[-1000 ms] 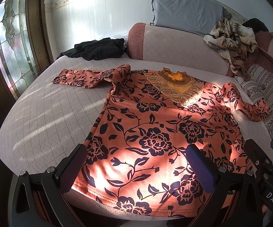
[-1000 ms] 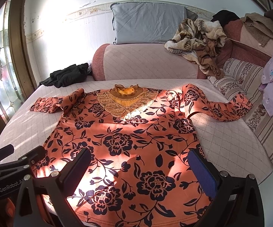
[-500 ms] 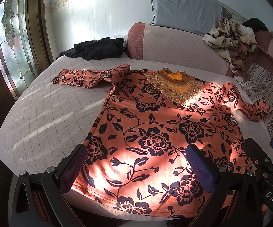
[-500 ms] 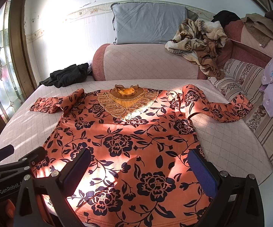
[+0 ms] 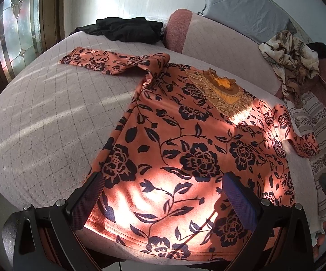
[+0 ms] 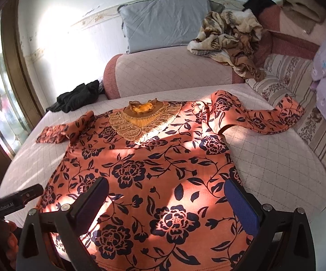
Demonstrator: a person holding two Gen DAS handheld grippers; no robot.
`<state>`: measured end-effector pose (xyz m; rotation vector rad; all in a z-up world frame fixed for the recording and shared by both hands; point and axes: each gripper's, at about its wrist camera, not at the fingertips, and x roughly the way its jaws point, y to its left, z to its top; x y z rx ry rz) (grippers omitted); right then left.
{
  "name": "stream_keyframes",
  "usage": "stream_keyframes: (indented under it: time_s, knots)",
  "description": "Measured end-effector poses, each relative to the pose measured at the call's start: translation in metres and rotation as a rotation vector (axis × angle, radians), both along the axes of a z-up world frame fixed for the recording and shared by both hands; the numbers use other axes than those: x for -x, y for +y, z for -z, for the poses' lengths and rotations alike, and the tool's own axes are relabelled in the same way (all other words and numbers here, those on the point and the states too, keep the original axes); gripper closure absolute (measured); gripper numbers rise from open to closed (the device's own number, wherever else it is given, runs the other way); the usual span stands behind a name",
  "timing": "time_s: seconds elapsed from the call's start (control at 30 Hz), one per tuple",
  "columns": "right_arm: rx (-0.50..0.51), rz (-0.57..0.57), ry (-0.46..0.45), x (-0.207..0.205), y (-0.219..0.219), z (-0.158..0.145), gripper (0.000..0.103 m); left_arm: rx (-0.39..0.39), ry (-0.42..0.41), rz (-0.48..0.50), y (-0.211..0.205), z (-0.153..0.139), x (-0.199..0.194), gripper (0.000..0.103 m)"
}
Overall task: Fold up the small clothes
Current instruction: 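Grasp the sleeve cuff with the right gripper and lift it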
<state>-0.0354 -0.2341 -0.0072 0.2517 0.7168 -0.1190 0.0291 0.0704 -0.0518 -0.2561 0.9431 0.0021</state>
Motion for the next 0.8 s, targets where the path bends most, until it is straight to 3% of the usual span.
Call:
stream_keyframes:
  time_s: [0.13, 0.33, 0.47, 0.6, 0.7, 0.8]
  knots:
    - [-0.142, 0.108, -0.021, -0.007, -0.085, 0.01, 0.0, 0.011, -0.003, -0.097, 0.044, 0.014, -0.017, 0.0]
    - [-0.311, 0.343, 0.009, -0.042, -0.239, 0.041, 0.005, -0.031, 0.026, -0.263, 0.11, 0.032, -0.06, 0.0]
    - [-0.369, 0.503, 0.039, -0.072, -0.33, 0.065, 0.011, -0.037, 0.009, -0.371, 0.147, 0.038, -0.083, 0.0]
    - [-0.422, 0.613, 0.073, -0.1, -0.392, 0.089, 0.014, -0.058, -0.008, -0.437, 0.168, 0.049, -0.096, 0.0]
    - [-0.428, 0.663, 0.103, -0.121, -0.416, 0.105, 0.026, -0.064, 0.004, -0.461, 0.177, 0.064, -0.099, 0.0]
    - [-0.376, 0.72, 0.138, -0.137, -0.43, 0.117, 0.051, -0.074, 0.024, -0.468, 0.177, 0.071, -0.103, 0.0]
